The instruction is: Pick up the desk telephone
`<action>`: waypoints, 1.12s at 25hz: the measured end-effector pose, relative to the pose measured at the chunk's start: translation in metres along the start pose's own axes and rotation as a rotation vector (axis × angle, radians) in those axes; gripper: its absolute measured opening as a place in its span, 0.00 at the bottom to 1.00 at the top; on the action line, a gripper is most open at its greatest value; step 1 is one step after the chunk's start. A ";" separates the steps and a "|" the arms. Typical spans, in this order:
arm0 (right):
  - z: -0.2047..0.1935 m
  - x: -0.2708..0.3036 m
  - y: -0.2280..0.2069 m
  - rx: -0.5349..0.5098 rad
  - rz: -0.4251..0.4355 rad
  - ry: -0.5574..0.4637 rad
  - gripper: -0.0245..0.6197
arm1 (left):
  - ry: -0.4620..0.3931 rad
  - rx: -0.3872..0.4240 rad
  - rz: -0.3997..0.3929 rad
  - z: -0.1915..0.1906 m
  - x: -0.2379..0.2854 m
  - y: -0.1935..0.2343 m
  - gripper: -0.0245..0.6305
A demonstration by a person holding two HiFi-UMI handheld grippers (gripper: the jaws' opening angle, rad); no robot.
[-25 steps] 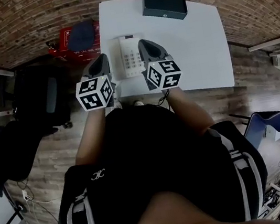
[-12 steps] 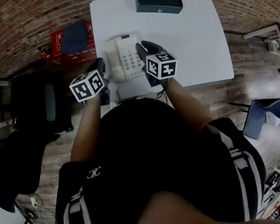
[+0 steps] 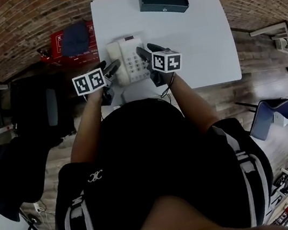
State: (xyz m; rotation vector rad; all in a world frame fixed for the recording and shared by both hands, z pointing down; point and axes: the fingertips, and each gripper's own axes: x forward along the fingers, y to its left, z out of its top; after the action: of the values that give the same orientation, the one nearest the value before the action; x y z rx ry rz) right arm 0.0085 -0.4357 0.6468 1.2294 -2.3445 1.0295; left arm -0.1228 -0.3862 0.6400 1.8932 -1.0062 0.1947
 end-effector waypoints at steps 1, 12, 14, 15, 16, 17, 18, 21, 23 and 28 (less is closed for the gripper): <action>-0.003 0.003 -0.002 0.009 0.005 0.015 0.37 | 0.015 -0.013 -0.020 -0.003 0.004 0.000 0.52; -0.035 0.025 -0.017 0.157 0.056 0.129 0.39 | 0.093 -0.070 -0.053 -0.020 0.024 0.016 0.56; -0.037 0.027 -0.017 0.191 0.077 0.131 0.39 | 0.089 -0.112 -0.072 -0.023 0.025 0.018 0.56; -0.037 0.027 -0.016 0.209 0.089 0.134 0.39 | 0.088 -0.133 -0.086 -0.024 0.026 0.018 0.56; -0.038 0.027 -0.016 0.228 0.103 0.138 0.39 | 0.091 -0.151 -0.100 -0.025 0.028 0.017 0.56; -0.039 0.027 -0.015 0.245 0.118 0.142 0.39 | 0.098 -0.164 -0.115 -0.026 0.029 0.016 0.56; -0.039 0.027 -0.015 0.259 0.129 0.146 0.39 | 0.109 -0.172 -0.129 -0.029 0.031 0.015 0.56; -0.040 0.028 -0.014 0.271 0.143 0.153 0.39 | 0.141 -0.170 -0.150 -0.033 0.035 0.012 0.56; -0.040 0.028 -0.014 0.267 0.140 0.161 0.38 | 0.149 -0.170 -0.155 -0.033 0.035 0.013 0.56; -0.040 0.026 -0.013 0.231 0.110 0.162 0.37 | 0.176 -0.161 -0.133 -0.033 0.034 0.012 0.56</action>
State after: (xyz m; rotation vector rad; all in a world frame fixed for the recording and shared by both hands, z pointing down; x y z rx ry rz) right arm 0.0012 -0.4275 0.6948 1.0567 -2.2373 1.4139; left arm -0.1006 -0.3814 0.6835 1.7559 -0.7523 0.1925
